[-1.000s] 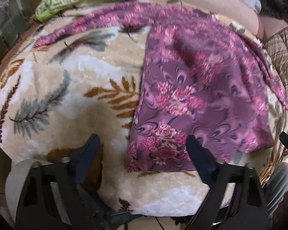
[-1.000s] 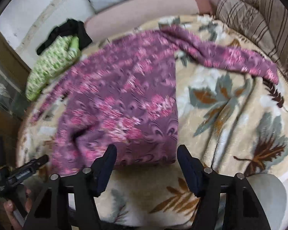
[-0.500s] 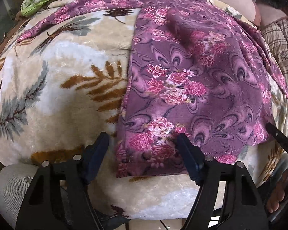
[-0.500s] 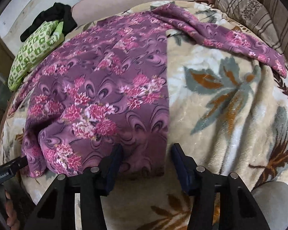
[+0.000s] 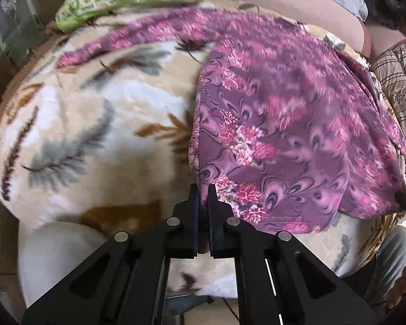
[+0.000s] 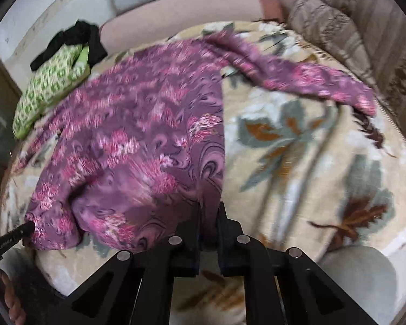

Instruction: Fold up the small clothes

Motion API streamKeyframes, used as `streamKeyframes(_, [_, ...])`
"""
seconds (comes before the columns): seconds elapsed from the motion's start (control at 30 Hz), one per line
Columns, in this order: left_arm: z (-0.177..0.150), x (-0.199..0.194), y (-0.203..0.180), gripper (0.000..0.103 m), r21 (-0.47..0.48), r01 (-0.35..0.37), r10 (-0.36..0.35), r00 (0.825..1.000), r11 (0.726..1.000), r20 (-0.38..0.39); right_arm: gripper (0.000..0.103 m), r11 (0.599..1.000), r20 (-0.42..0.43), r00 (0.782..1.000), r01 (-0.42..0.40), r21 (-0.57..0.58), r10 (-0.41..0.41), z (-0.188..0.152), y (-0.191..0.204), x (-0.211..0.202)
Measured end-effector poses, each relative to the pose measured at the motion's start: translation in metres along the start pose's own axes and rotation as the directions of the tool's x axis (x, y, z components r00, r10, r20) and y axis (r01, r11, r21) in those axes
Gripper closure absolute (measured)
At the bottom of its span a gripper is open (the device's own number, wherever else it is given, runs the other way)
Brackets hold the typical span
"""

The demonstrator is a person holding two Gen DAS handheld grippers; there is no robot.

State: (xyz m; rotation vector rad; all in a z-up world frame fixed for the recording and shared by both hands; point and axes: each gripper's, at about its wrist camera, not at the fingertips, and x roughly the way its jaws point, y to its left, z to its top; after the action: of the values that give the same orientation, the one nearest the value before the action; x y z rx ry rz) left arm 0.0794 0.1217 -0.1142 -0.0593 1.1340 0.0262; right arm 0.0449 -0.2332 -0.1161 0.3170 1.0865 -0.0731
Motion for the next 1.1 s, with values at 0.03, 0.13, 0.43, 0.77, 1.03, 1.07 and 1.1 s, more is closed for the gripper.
streamKeyframes(0.03, [0.002,-0.007,0.004,0.099,-0.002,0.002,-0.002,1.0,1.0,0.002,0.095,1.0,0.005,1.0,0.004,0.01,-0.004,0.002,-0.007,-0.01])
streamKeyframes(0.13, [0.009,-0.029,0.018,0.099,0.01,-0.038,0.037,0.999,0.999,0.018,0.095,0.999,0.011,1.0,0.029,0.021,-0.029,0.009,-0.023,-0.035])
streamKeyframes(0.43, [-0.013,-0.021,0.02,0.099,0.145,-0.201,0.21,0.976,0.969,-0.048,0.095,0.989,-0.081,0.988,0.125,-0.077,-0.131,-0.01,-0.015,-0.046])
streamKeyframes(0.77, [-0.021,-0.023,0.039,0.093,-0.011,-0.052,0.052,0.998,0.999,-0.042,0.087,0.985,-0.132,0.991,0.056,0.165,-0.034,-0.02,-0.055,-0.026])
streamKeyframes(1.03, [-0.004,-0.098,-0.012,0.024,0.04,0.06,-0.068,0.962,0.997,0.263,0.021,0.968,0.335,0.942,-0.081,0.239,-0.004,0.001,-0.076,-0.129])
streamKeyframes(1.07, [-0.003,-0.103,-0.026,0.024,0.076,0.066,-0.085,0.956,0.995,0.281,0.02,0.968,0.369,0.929,-0.082,0.239,-0.013,0.005,-0.072,-0.131])
streamKeyframes(1.1, [0.001,-0.106,-0.043,0.024,0.118,0.066,-0.097,0.954,0.991,0.283,0.02,0.968,0.411,0.911,-0.079,0.237,-0.026,0.01,-0.07,-0.134])
